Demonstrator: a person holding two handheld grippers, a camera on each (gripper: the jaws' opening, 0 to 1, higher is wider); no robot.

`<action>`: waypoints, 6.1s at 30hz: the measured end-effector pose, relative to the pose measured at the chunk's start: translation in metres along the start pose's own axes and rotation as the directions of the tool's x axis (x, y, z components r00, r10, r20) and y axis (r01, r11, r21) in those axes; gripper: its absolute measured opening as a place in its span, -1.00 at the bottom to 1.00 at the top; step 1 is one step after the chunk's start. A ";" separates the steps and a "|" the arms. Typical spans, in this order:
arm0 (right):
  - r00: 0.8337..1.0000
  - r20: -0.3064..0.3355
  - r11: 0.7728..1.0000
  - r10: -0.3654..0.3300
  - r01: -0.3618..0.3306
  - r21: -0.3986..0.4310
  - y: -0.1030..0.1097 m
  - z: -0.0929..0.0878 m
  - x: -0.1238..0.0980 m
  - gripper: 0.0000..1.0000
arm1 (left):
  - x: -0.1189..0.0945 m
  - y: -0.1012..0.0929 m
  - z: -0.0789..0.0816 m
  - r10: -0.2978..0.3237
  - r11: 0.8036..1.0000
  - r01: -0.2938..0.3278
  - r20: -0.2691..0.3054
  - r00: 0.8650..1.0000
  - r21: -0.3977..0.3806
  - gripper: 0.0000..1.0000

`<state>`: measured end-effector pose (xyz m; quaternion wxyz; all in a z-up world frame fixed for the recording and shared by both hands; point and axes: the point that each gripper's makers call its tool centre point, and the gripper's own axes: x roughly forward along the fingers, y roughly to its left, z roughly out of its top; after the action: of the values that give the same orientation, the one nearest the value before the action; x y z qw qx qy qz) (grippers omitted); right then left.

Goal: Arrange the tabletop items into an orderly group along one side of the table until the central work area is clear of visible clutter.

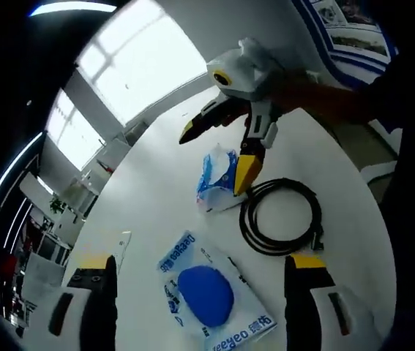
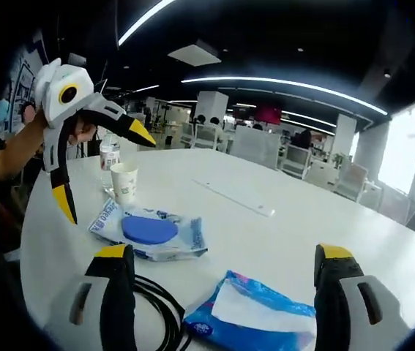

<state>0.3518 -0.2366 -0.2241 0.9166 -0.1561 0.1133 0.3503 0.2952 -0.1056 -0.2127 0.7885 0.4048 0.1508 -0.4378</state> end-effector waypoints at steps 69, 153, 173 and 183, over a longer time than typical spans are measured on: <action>0.908 -0.292 0.834 0.301 -0.399 -0.381 0.046 -0.019 0.072 0.45 | -0.011 -0.048 -0.079 0.331 0.724 -0.361 -0.163 0.929 -0.588 0.74; 0.873 -0.369 0.797 0.320 -0.459 -0.394 0.058 -0.039 0.082 -1.00 | -0.012 -0.062 -0.112 0.399 0.543 -0.340 -0.121 0.909 -0.767 -0.95; 0.899 -0.338 0.820 0.277 -0.405 -0.405 0.050 -0.016 0.062 -1.00 | -0.026 -0.047 -0.098 0.423 0.573 -0.331 -0.075 0.903 -0.750 -0.96; 0.906 -0.334 0.832 0.259 -0.385 -0.400 0.054 -0.014 0.052 -1.00 | -0.031 -0.043 -0.097 0.416 0.590 -0.324 -0.066 0.907 -0.740 -0.96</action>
<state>0.3519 -0.1723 -0.2644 0.7571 -0.3909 0.1743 0.4935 0.2540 -0.0256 -0.2767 0.9641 0.0493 0.1810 -0.1878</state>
